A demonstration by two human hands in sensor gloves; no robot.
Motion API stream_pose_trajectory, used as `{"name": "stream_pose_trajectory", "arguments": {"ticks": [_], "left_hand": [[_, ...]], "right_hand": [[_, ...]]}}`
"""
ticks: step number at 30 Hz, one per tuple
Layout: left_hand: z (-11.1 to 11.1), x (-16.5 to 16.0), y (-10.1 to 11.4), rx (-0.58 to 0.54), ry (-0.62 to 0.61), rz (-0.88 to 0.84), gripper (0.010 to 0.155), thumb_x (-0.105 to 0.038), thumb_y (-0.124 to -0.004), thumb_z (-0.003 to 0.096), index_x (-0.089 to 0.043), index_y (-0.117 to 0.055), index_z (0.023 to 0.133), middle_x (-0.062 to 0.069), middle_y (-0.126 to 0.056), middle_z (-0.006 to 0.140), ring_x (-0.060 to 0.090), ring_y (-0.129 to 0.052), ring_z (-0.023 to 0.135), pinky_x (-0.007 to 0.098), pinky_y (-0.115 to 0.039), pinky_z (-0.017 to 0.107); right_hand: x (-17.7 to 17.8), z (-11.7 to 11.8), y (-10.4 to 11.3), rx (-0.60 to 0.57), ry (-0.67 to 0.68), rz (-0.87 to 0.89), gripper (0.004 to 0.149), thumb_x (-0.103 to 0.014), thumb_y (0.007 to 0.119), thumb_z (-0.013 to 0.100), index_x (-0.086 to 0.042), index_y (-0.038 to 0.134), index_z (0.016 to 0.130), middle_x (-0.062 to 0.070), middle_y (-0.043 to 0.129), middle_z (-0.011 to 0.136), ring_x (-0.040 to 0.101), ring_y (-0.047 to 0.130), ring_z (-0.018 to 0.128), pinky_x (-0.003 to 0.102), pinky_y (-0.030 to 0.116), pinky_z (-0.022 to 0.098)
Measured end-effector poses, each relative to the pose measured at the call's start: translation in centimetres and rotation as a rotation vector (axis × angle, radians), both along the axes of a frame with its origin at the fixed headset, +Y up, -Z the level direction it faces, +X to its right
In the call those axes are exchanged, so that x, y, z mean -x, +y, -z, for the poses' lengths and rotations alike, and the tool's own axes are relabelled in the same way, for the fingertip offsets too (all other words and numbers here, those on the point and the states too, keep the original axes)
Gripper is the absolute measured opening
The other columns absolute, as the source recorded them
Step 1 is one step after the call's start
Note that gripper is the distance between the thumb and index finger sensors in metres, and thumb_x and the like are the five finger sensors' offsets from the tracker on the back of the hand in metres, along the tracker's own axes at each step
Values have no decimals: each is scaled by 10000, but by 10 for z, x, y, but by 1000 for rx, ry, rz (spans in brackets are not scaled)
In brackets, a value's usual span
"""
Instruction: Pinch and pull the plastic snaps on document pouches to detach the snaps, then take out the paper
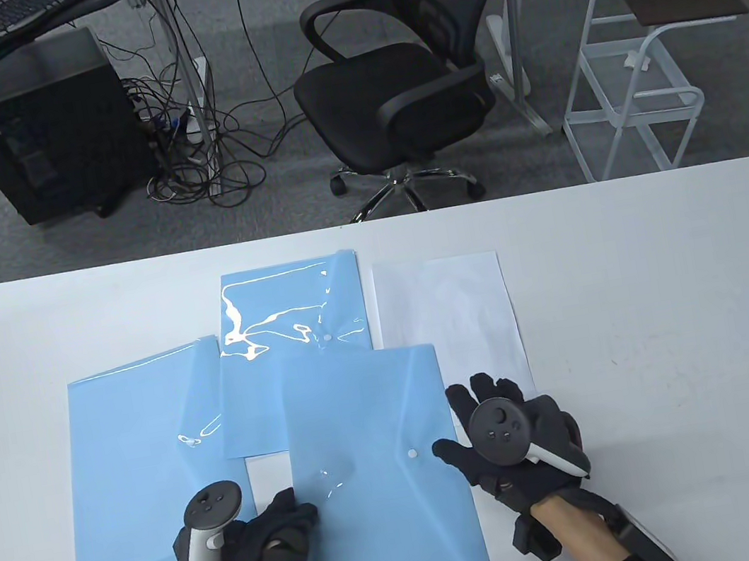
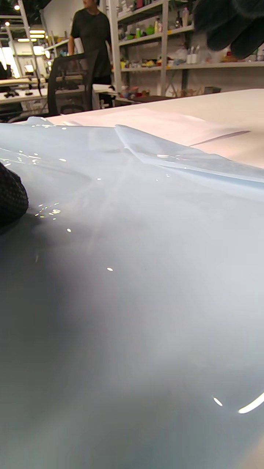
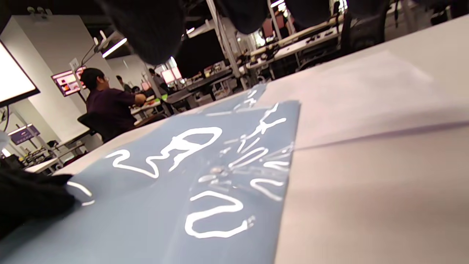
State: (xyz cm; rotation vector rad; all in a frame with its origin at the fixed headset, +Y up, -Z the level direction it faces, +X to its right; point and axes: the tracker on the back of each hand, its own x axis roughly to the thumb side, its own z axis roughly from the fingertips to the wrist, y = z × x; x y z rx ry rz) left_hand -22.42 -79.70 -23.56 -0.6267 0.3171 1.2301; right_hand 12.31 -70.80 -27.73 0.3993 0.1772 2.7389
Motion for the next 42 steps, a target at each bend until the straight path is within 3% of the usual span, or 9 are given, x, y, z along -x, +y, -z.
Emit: {"name": "stream_pose_trajectory", "arguments": {"ticks": [4, 11, 19, 30, 36, 42], "left_hand": [[0, 0, 0, 0, -1, 1, 478, -242, -652, 604, -131, -549, 1057, 52, -837, 948, 259, -1009, 676, 407, -883, 504], [0, 0, -1, 3, 4, 4, 477, -236, -652, 603, -131, -548, 1056, 52, -835, 946, 259, -1005, 675, 408, -880, 506], [-1, 0, 1, -5, 27, -10, 463, -232, -650, 601, -131, -566, 1046, 59, -846, 926, 266, -1009, 657, 413, -881, 496], [1, 19, 31, -96, 83, -74, 453, -231, -660, 594, -113, -602, 1027, 66, -878, 871, 256, -1019, 586, 417, -882, 456], [21, 43, 54, -157, 162, -25, 446, -254, -682, 595, -112, -632, 1015, 50, -898, 840, 251, -1020, 560, 422, -879, 442], [60, 69, 69, -195, 195, 44, 442, -258, -699, 592, -111, -663, 1008, 51, -913, 819, 261, -1021, 545, 435, -876, 434]], "right_hand": [[-24, -5, 2, -37, -55, 27, 845, -614, 684, 558, -134, 384, 1185, 374, 318, 1233, 736, 384, 992, 854, 451, 600], [-60, -7, -14, -46, -135, 83, 867, -636, 669, 555, -154, 333, 1193, 354, 220, 1243, 740, 272, 1003, 879, 372, 601], [-71, -8, -30, -35, -171, 59, 887, -641, 662, 551, -138, 313, 1193, 354, 196, 1240, 737, 247, 1003, 884, 348, 598], [-68, -7, -29, -26, -155, 94, 877, -629, 668, 555, -115, 347, 1189, 367, 242, 1235, 739, 296, 998, 876, 374, 595], [-68, -7, -30, -19, -147, 100, 874, -625, 670, 556, -110, 354, 1187, 373, 258, 1232, 740, 310, 996, 875, 380, 593], [-68, -10, -32, -8, -141, 108, 875, -622, 672, 557, -99, 361, 1185, 378, 273, 1229, 742, 321, 992, 873, 386, 591]]}}
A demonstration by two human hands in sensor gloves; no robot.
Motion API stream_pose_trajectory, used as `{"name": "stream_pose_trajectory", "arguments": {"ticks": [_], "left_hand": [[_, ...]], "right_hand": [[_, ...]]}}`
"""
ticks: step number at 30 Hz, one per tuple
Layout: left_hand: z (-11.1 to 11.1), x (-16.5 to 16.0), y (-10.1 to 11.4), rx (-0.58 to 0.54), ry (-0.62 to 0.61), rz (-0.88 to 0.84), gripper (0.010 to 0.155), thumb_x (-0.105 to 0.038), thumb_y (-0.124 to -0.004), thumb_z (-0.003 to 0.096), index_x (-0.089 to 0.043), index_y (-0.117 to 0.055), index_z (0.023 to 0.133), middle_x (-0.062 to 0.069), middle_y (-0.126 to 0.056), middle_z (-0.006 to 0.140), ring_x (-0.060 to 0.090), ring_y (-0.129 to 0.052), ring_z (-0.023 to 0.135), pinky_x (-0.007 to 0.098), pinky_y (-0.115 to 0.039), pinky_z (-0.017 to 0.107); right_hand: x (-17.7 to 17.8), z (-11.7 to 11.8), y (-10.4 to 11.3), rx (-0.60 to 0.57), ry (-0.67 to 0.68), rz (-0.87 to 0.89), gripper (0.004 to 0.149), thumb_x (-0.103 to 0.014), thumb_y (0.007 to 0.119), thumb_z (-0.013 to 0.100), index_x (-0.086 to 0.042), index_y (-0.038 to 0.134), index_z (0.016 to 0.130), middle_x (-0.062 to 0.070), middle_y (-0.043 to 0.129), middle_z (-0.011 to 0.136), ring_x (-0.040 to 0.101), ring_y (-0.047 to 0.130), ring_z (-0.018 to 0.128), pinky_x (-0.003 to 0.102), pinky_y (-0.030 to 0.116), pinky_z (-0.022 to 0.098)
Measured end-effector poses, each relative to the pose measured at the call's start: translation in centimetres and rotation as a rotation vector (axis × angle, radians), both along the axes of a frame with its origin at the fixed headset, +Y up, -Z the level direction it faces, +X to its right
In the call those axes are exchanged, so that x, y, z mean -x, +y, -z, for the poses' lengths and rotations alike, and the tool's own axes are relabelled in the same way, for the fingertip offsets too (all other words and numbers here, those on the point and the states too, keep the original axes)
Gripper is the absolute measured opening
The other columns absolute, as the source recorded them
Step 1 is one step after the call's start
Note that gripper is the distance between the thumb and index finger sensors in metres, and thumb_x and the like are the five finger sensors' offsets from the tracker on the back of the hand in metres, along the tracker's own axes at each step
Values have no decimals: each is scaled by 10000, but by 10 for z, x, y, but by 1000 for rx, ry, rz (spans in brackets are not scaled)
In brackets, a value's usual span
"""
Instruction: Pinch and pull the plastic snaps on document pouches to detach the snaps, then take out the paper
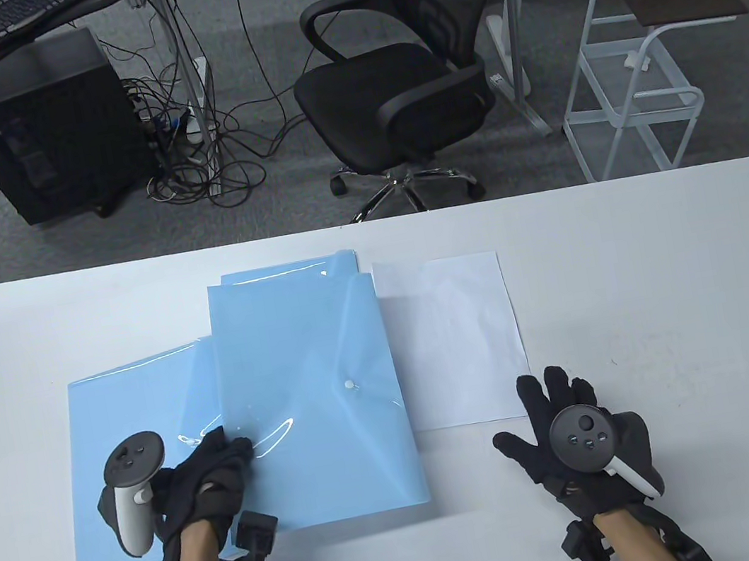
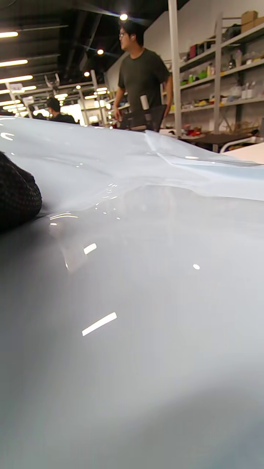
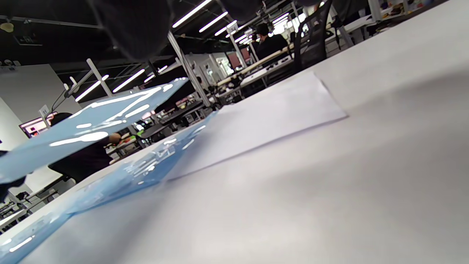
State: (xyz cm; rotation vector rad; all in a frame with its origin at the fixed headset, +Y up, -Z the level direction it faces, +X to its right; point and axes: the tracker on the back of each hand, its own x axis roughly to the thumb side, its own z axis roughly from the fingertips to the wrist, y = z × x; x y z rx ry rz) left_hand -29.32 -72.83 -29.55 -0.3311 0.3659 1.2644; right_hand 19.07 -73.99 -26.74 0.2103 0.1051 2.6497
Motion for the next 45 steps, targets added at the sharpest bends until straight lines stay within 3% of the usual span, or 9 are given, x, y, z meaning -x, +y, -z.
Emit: {"name": "stream_pose_trajectory", "arguments": {"ticks": [12, 24, 37, 45], "left_hand": [[70, 23, -15, 34, 28, 67, 436, -279, -732, 588, -125, -712, 996, 47, -922, 811, 279, -1020, 550, 450, -872, 435], [111, 17, -41, 109, 50, 120, 447, -298, -739, 591, -128, -701, 1003, 52, -913, 819, 287, -1014, 567, 456, -865, 450], [122, 13, -38, 60, 118, 417, 667, -322, -785, 568, -131, -476, 1127, 48, -853, 902, 291, -1001, 612, 451, -860, 479], [99, 35, -21, 54, 226, 553, 685, -317, -797, 563, -114, -464, 1125, 68, -785, 975, 319, -966, 696, 488, -838, 527]], "right_hand": [[-1, 1, -1, 10, 2, 6, 869, -617, 675, 558, -88, 380, 1181, 384, 292, 1224, 741, 340, 988, 868, 397, 590], [1, 5, -1, 22, 0, -3, 867, -613, 676, 559, -80, 387, 1179, 390, 304, 1221, 742, 357, 985, 866, 404, 589], [4, 5, -2, 33, 12, -11, 864, -610, 676, 560, -75, 393, 1177, 397, 315, 1216, 742, 371, 982, 863, 410, 588], [3, 4, -1, 28, 11, -4, 862, -607, 676, 561, -75, 393, 1177, 396, 312, 1216, 744, 365, 980, 862, 409, 589]]}}
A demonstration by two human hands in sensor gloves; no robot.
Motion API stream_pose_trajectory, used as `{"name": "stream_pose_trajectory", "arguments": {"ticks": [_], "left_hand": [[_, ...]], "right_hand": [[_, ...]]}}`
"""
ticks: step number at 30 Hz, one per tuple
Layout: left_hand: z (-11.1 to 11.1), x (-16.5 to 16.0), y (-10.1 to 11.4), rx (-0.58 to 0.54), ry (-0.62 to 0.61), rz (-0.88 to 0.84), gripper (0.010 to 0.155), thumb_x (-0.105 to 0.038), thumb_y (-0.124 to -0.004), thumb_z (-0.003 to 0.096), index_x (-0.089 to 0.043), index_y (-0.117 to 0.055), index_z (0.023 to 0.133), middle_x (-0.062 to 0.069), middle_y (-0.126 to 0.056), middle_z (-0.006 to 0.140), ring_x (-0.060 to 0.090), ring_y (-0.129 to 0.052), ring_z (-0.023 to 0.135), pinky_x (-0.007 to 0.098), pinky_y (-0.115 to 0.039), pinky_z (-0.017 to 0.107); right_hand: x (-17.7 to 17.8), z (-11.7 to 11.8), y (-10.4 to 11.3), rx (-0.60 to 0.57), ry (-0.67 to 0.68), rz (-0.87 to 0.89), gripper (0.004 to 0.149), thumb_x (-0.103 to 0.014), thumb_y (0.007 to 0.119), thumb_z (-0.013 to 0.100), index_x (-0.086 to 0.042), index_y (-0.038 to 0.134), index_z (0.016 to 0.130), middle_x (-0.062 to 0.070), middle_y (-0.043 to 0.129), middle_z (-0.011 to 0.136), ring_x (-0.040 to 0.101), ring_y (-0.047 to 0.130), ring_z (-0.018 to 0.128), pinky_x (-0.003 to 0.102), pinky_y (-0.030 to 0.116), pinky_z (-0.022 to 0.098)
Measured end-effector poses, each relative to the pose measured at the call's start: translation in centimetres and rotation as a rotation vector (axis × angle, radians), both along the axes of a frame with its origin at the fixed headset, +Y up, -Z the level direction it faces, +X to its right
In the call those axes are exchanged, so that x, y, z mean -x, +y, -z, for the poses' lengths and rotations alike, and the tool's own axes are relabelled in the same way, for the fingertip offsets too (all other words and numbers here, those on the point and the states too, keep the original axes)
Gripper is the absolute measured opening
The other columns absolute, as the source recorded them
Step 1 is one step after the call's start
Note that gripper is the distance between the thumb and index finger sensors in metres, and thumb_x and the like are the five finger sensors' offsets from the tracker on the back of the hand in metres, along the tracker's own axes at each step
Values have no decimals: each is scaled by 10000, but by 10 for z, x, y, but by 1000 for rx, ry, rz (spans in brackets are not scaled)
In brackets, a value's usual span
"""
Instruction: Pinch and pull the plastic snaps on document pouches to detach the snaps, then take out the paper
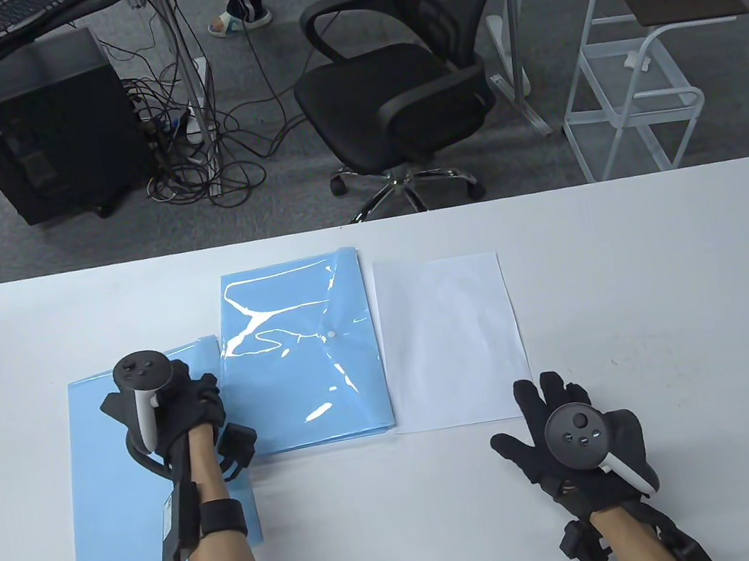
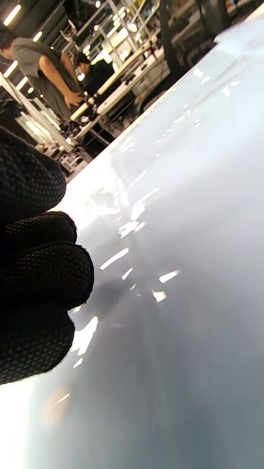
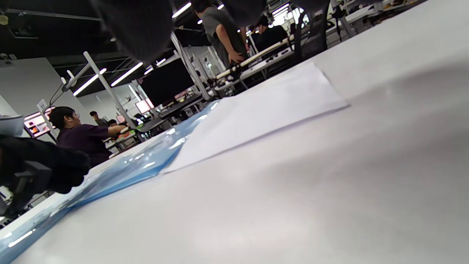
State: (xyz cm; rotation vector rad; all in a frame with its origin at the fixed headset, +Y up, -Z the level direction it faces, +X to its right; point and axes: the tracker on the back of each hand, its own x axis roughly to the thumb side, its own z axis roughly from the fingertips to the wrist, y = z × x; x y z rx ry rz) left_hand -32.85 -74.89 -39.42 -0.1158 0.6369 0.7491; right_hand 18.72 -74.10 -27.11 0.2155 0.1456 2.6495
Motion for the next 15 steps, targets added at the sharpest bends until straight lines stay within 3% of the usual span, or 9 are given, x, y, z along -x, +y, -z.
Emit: {"name": "stream_pose_trajectory", "arguments": {"ticks": [7, 15], "left_hand": [[-35, 29, 15, 14, 36, 111, 735, -396, -805, 563, -130, -437, 1140, 121, -665, 1106, 453, -812, 914, 581, -741, 628], [-73, 72, 9, 223, 70, 206, 940, -521, -831, 538, -61, -305, 1166, 273, -353, 1213, 649, -460, 1034, 733, -525, 682]], "right_hand": [[1, -4, 1, -5, 6, 5, 860, -607, 675, 561, -74, 395, 1176, 397, 315, 1215, 742, 366, 981, 862, 411, 588], [1, -5, 2, -15, 5, 11, 862, -608, 674, 561, -73, 393, 1176, 396, 314, 1216, 743, 364, 980, 861, 410, 589]]}}
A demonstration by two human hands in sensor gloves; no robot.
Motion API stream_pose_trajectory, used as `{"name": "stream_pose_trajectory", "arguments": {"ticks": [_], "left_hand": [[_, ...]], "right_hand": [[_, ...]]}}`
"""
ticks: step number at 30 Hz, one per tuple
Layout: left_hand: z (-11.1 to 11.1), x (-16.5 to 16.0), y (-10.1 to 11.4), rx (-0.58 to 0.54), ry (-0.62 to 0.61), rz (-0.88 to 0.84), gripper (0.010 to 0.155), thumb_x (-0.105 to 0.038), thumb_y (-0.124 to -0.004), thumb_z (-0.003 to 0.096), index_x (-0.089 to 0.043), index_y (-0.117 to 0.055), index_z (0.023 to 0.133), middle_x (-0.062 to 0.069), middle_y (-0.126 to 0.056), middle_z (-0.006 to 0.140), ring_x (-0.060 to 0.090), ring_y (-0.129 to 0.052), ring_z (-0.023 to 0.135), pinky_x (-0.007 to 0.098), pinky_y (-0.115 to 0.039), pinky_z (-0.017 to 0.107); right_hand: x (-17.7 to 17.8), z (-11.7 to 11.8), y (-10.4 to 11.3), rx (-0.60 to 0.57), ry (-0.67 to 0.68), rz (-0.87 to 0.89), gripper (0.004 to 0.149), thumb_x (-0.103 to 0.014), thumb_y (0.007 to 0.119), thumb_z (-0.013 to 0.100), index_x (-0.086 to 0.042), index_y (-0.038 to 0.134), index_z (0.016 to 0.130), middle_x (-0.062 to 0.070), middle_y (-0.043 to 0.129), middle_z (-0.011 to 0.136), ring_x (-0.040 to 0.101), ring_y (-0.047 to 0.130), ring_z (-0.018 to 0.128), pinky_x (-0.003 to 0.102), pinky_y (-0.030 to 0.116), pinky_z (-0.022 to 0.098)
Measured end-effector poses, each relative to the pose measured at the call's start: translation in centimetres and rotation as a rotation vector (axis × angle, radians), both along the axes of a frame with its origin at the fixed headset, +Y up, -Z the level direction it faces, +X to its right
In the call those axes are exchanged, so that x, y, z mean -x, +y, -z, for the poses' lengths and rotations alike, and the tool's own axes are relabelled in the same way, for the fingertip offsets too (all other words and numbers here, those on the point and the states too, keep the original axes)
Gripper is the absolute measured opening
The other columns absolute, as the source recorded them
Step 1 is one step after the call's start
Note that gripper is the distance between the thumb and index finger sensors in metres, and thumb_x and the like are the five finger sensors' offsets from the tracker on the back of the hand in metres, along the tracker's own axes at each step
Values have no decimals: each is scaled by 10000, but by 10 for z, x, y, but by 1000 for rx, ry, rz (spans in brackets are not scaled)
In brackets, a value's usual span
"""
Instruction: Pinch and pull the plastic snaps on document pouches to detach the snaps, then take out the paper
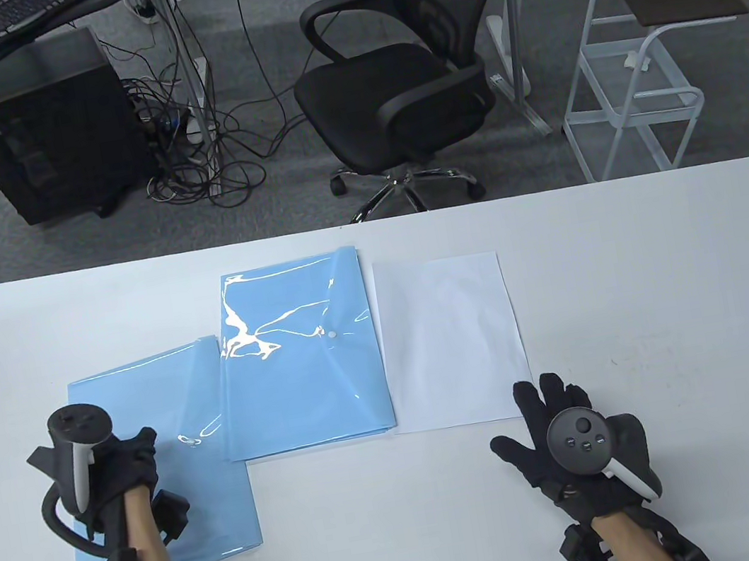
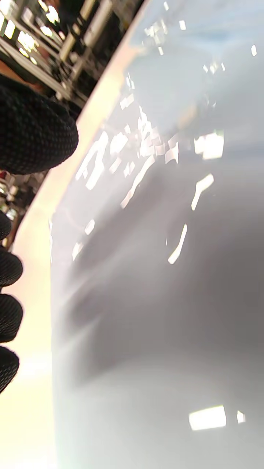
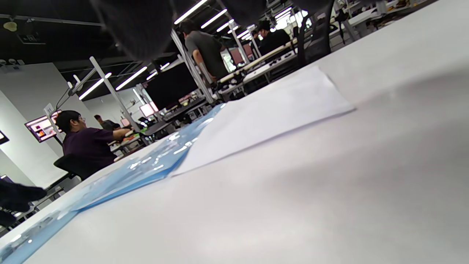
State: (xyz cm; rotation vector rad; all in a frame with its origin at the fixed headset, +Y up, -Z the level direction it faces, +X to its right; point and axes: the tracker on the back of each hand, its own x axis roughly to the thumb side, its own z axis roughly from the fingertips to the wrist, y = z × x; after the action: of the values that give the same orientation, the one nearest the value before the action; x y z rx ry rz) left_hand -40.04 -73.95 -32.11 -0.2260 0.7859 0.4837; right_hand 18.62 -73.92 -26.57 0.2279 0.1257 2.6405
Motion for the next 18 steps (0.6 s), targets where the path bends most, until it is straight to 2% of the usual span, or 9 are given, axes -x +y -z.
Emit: {"name": "stream_pose_trajectory", "arguments": {"ticks": [4, 9, 14, 18], "left_hand": [[-16, 19, -8, 83, 57, -58, 1053, -553, -872, 511, -5, -253, 1164, 350, -278, 1192, 716, -351, 1003, 802, -433, 647], [-25, 30, -18, 224, 96, -47, 1152, -581, -931, 457, 67, -274, 1147, 398, -328, 1152, 701, -463, 953, 802, -506, 623], [-23, 33, -25, 233, 123, -35, 1165, -552, -968, 421, 84, -302, 1135, 372, -334, 1133, 645, -547, 917, 761, -564, 633], [-23, 38, -27, 196, 139, -66, 1115, -495, -994, 398, 60, -356, 1126, 271, -443, 1122, 593, -561, 907, 730, -546, 654]], "right_hand": [[0, 0, 0, 2, -2, -2, 863, -609, 675, 561, -74, 394, 1176, 397, 315, 1216, 744, 365, 980, 862, 410, 588], [0, 0, 0, 6, -3, -5, 863, -609, 674, 562, -73, 393, 1177, 398, 315, 1215, 744, 367, 980, 862, 409, 589], [0, -1, 0, 9, -2, -4, 863, -609, 674, 561, -72, 394, 1176, 395, 322, 1216, 743, 370, 980, 862, 412, 588], [0, -1, -1, 11, -2, 0, 861, -609, 675, 561, -73, 398, 1175, 394, 329, 1215, 740, 377, 981, 861, 414, 588]]}}
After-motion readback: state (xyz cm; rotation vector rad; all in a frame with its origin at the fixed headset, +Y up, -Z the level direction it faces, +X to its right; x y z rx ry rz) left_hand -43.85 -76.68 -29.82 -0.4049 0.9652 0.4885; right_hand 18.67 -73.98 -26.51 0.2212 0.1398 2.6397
